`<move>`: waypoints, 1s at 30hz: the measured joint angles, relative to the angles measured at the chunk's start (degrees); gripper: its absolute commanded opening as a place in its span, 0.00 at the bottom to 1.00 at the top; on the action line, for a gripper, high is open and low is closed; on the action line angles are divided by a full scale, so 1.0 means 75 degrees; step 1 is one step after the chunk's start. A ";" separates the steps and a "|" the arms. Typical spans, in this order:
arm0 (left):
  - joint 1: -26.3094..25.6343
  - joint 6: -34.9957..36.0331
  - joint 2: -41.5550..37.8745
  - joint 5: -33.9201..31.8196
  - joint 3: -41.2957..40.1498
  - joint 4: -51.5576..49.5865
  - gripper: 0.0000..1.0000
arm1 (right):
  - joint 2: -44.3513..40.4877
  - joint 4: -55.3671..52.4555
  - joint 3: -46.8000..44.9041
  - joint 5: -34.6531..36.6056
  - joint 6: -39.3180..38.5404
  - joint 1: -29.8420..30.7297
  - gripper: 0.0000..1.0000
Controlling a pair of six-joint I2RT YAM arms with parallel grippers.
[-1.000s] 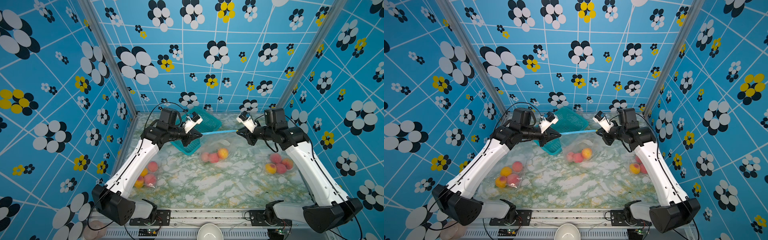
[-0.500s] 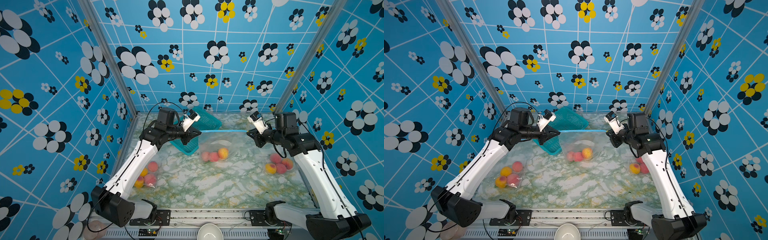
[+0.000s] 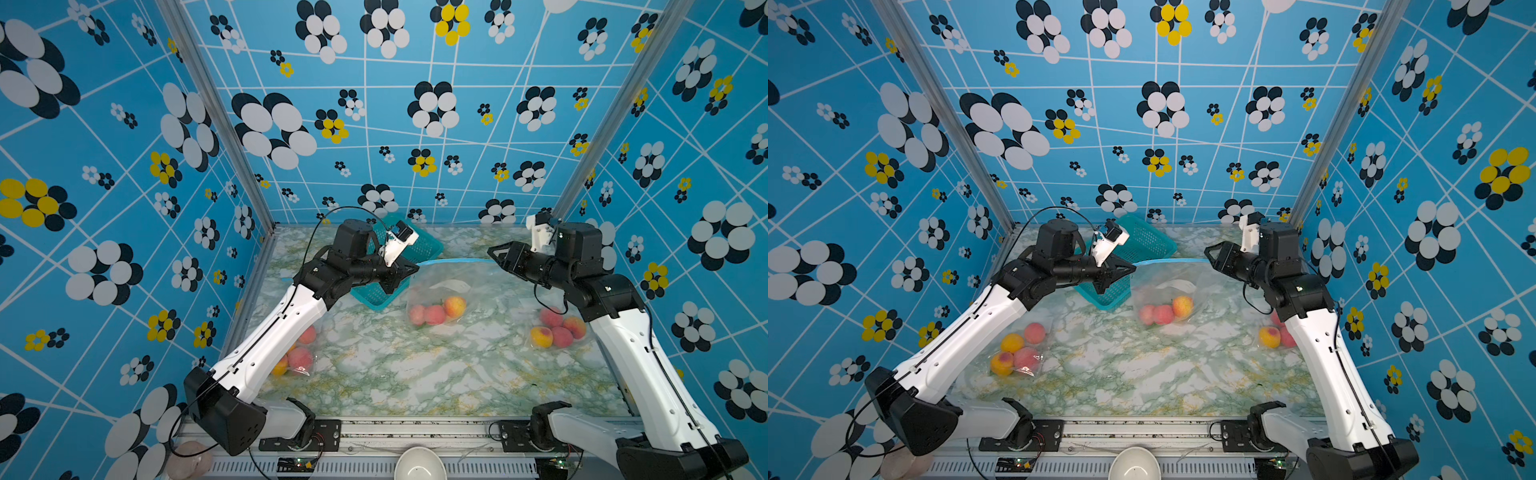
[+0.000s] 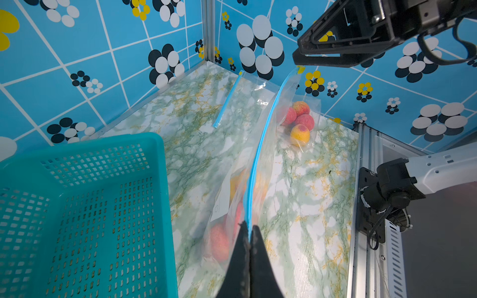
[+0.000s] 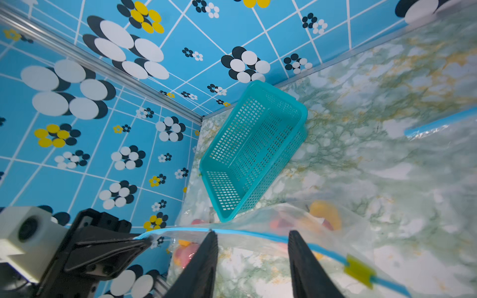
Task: Place the peach in a zip-top bag and seal the zipper
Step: Zip the zipper on the zipper food storage bag, then place the zipper food storage bag at the center of the board.
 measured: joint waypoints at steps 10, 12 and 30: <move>-0.0242 -0.0289 0.0385 -0.0618 0.0038 0.0163 0.00 | -0.0924 -0.0020 0.0012 0.0125 0.2104 0.0650 0.53; -0.0376 -0.0286 0.0408 -0.0731 0.0070 0.0160 0.00 | -0.0953 0.0184 -0.0326 0.0184 0.2600 0.1105 0.54; -0.1163 0.0251 0.0408 -0.1381 0.0294 0.0073 0.00 | -0.0530 0.2361 -0.2197 0.1938 0.5144 0.1824 0.62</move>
